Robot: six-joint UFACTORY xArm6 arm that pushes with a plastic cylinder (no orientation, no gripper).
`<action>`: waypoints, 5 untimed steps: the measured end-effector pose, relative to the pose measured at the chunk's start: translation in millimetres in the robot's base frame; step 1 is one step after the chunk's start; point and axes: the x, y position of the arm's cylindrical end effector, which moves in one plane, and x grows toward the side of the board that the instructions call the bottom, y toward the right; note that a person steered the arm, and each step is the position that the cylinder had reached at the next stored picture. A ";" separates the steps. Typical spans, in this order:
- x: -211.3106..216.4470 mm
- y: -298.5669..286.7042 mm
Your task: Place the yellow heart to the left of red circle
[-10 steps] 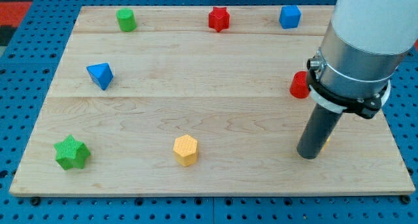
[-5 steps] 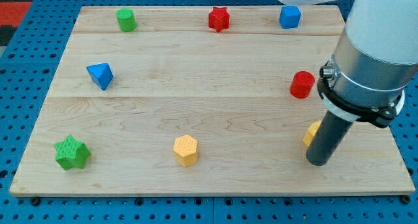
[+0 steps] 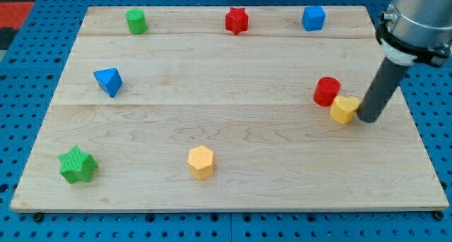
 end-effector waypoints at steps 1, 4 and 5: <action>-19.9 -43.2; -15.5 -58.3; -4.6 -65.0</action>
